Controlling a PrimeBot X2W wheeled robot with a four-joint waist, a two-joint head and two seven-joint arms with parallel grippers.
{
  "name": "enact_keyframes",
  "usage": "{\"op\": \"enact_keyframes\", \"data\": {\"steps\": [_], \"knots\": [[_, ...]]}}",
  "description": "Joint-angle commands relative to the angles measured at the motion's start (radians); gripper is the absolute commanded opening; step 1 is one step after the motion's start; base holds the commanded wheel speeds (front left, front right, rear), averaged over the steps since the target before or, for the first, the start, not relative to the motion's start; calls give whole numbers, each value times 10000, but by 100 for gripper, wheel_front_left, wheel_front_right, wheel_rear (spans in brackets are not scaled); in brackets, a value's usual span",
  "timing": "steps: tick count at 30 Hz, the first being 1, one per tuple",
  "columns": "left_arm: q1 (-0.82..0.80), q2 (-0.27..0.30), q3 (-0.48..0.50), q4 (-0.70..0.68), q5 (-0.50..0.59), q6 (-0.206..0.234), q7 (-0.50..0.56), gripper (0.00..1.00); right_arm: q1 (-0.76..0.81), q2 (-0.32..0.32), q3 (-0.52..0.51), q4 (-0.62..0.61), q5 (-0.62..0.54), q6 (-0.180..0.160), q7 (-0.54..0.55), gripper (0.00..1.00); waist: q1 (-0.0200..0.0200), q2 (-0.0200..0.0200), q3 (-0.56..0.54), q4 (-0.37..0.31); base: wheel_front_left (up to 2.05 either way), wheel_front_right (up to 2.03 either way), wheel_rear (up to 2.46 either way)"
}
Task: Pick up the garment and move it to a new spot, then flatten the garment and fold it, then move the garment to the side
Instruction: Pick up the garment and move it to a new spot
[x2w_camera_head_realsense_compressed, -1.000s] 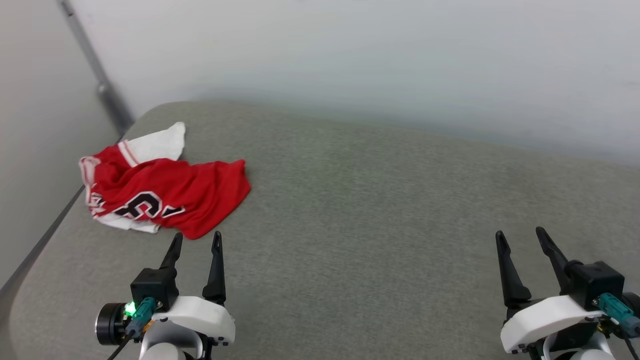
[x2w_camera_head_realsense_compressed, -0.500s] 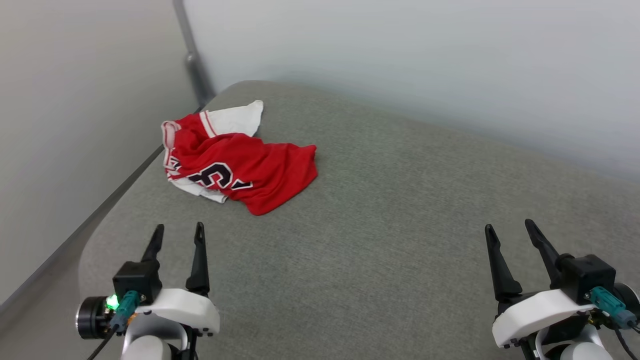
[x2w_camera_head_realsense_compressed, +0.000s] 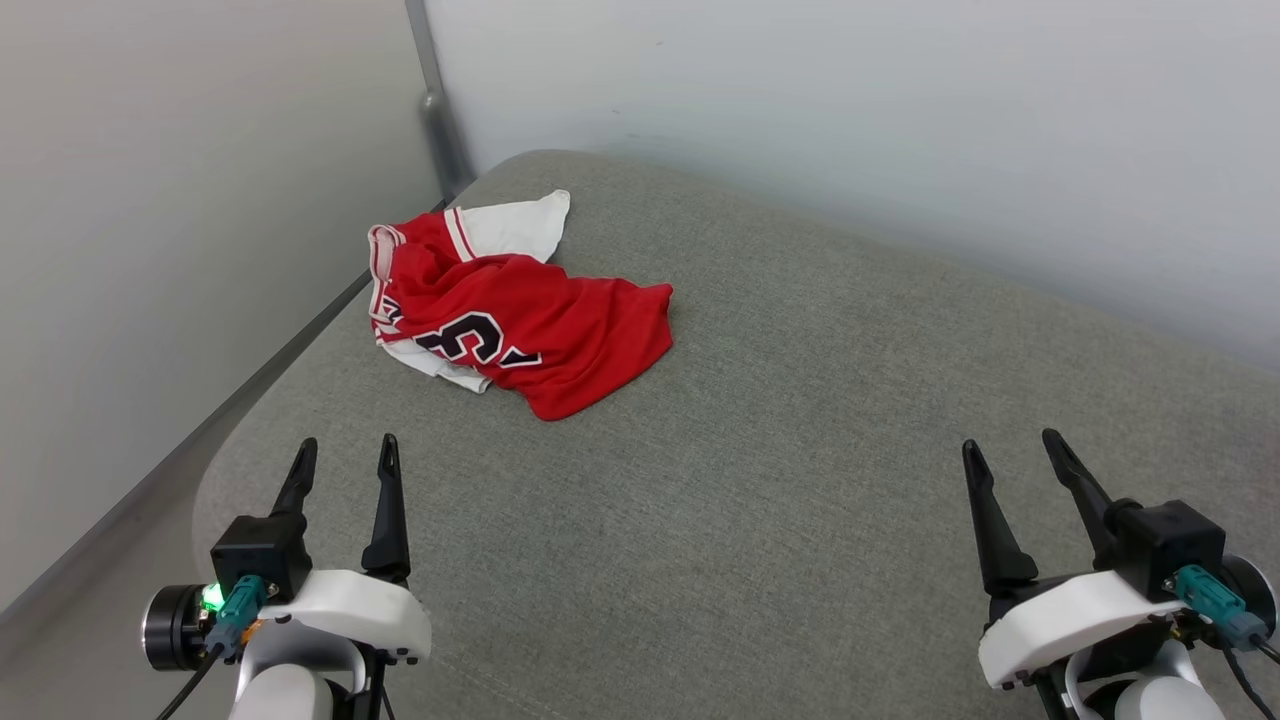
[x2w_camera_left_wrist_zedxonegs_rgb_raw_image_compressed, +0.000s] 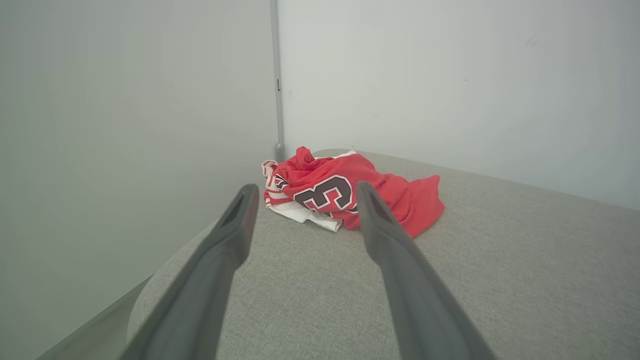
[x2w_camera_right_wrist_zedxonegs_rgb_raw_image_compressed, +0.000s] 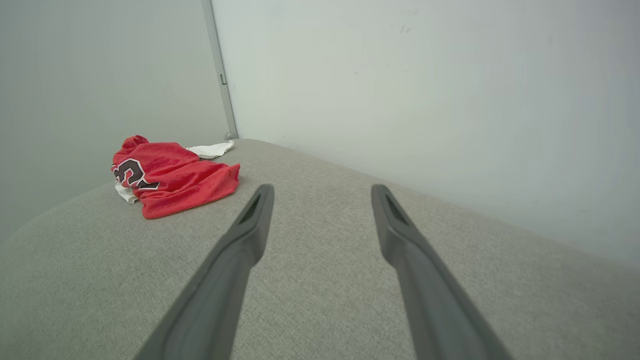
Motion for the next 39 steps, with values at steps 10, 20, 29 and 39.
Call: {"op": "enact_keyframes", "data": {"steps": [10, 20, 29, 39], "knots": [[-1171, 114, 27, 24, -98, -180, -27, 100, -425, 10, 68, -269, -197, -3, 205, 100, 0, 0, 541, -392, 0, 0, 0], [-4749, 1166, 381, 1126, -798, -651, 1461, 100, -1379, 8, 256, -630, -606, -3, 439, 100, 0, 0, 2365, -1761, 0, 0, 0], [-7062, 3004, 75, 2998, -1877, -1020, 5700, 100, -2384, 8, 360, -428, -748, -3, 194, 100, 0, 0, 4039, -2997, 0, 0, 0], [-7592, 4226, 460, 5005, -3297, -977, 8792, 100, -3003, -29, 570, -293, -855, -3, 78, 100, 0, 0, 5198, -3815, 0, 0, 0]]}}
